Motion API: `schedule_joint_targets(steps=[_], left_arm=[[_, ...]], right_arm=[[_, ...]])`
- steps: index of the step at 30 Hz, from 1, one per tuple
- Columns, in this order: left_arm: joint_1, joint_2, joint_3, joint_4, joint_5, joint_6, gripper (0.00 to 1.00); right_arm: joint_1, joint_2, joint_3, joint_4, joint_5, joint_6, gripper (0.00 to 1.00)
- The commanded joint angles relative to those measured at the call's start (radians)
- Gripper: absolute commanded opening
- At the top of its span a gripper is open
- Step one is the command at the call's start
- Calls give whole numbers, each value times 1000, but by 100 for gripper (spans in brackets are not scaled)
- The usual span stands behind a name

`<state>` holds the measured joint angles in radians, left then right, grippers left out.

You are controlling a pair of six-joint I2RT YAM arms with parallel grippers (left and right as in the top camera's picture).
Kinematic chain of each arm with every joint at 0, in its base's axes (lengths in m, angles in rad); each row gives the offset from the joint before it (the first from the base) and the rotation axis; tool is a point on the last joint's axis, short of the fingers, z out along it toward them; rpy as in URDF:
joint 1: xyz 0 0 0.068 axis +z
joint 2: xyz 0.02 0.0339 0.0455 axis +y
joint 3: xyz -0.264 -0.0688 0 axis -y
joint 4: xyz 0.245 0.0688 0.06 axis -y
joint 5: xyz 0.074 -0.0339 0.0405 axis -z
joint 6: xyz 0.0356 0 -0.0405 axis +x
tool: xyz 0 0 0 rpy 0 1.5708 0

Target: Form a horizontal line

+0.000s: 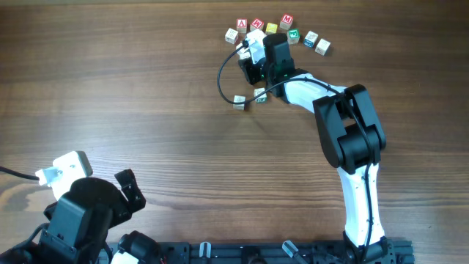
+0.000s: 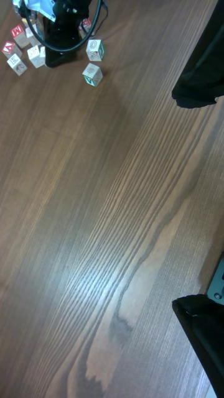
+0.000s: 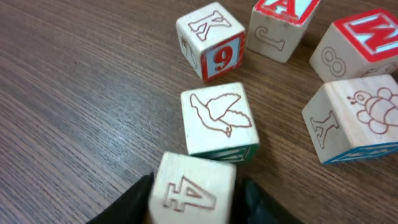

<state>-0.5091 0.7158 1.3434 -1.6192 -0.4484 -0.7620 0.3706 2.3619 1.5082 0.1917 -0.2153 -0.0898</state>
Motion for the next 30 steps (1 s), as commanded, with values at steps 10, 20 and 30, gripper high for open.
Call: schedule_joint_targets(steps=[10,20,30], left_arm=[[3,-3,-3,2,-13,-12,100],[3,-3,-3,2,-13,-12,100],[3,-3,-3,2,-13,-12,100]], right_arm=[[9,-228,146,-346,12,64,17],[8,-580,146,-872,121,127,17],[8,-517,-257,-585,182,180,25]])
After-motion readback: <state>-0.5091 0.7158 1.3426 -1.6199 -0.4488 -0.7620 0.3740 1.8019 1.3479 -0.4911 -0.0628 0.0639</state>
